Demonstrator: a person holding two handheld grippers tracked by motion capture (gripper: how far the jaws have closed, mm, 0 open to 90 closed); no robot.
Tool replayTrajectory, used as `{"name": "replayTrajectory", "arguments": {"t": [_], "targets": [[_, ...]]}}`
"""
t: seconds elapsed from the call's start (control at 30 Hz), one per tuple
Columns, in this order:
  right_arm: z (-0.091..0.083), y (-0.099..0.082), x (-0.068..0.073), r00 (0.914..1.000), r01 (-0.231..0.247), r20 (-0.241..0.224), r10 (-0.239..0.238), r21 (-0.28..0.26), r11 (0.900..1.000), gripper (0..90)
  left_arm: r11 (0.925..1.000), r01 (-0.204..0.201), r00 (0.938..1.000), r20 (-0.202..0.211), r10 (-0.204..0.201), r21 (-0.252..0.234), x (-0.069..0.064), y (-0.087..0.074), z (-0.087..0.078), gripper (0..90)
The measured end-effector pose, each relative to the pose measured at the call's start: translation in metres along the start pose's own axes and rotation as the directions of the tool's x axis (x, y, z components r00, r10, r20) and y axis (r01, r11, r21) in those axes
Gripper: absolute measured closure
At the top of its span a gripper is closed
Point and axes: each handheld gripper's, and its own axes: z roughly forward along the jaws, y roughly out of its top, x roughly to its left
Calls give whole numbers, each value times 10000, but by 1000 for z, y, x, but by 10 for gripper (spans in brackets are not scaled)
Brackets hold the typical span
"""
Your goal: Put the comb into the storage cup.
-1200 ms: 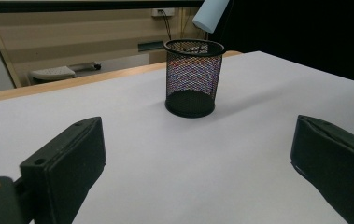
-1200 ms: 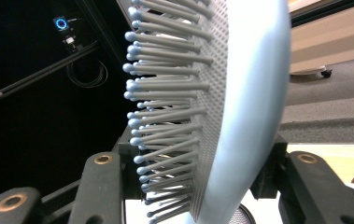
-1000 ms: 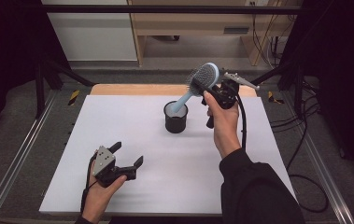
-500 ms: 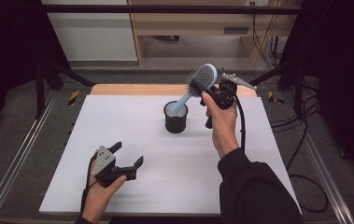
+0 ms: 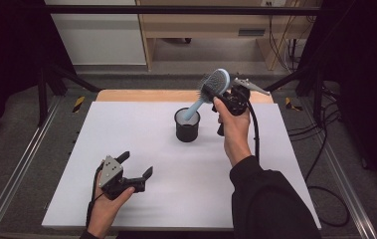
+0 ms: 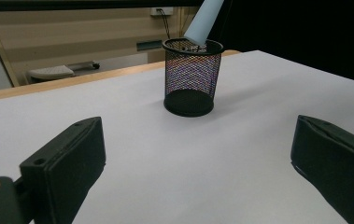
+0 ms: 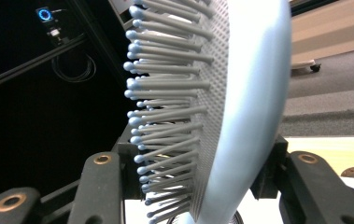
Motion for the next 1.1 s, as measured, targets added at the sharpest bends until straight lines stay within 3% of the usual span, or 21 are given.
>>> {"name": "replayTrajectory", "arguments": {"t": [0.5, 0.73, 1.1], "targets": [[25, -17, -5, 9978, 199, 625, -224, 399, 9990, 501, 10000, 53, 10000, 7, -53, -45, 2, 0, 0, 32], [28, -22, -1, 9947, 599, 807, -636, 478, 9971, 500, 10000, 69, 10000, 4, -69, -49, 3, 0, -1, 32], [33, -29, -2, 9946, 584, 813, -640, 697, 9959, 499, 10000, 53, 10000, 31, -53, -26, 3, 0, 0, 32]]}}
